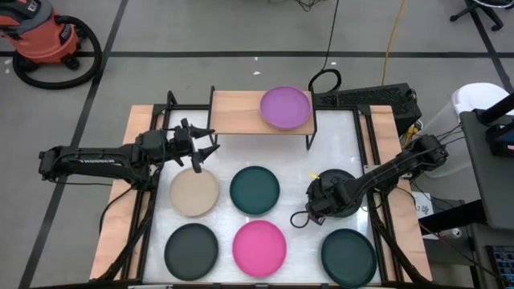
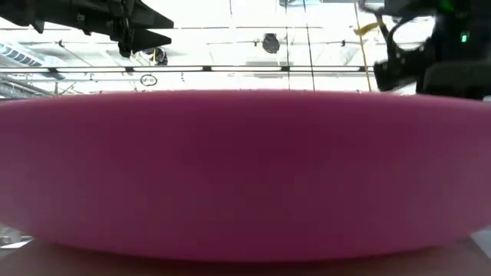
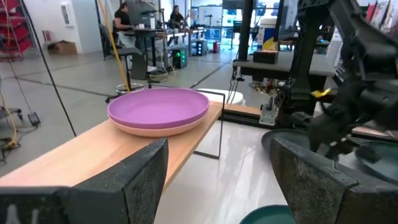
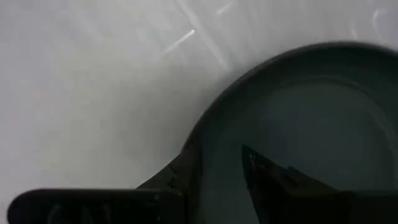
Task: Place and stack plates onto a shelf
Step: Stack the right black plate on the purple plate
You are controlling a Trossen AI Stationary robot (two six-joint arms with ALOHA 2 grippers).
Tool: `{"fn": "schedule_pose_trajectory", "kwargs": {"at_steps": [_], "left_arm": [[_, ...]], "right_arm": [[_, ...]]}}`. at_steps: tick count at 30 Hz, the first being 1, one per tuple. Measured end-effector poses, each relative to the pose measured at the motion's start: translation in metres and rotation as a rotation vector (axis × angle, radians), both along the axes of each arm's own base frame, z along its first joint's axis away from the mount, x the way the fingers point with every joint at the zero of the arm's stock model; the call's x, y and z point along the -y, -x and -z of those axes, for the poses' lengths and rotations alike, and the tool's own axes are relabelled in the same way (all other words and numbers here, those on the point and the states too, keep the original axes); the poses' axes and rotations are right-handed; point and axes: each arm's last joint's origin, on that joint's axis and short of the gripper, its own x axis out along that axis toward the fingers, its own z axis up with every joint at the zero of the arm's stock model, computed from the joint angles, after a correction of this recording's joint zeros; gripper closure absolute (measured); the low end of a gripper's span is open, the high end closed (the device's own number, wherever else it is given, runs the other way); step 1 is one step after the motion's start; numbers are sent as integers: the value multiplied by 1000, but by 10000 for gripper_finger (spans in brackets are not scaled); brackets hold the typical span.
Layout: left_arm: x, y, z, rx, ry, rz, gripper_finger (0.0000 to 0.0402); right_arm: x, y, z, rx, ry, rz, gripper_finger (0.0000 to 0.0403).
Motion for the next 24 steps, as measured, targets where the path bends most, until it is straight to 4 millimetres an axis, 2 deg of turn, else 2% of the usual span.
{"fn": "schedule_pose_trajectory", "kwargs": {"at_steps": [6,10,17,24], "left_arm": [[0,0,0,2,11,0,119],[0,0,0,6,25,0,119],[0,0,1,5,32,0,119],[0,-1,2,-9,45,0,119]], "right_arm": [[4,4,19,31,-44,10,308],[3,4,21,38,-66,9,308],[4,6,11,86,-86,46,308],[0,-4,-5,308,-83,-39,308]]}}
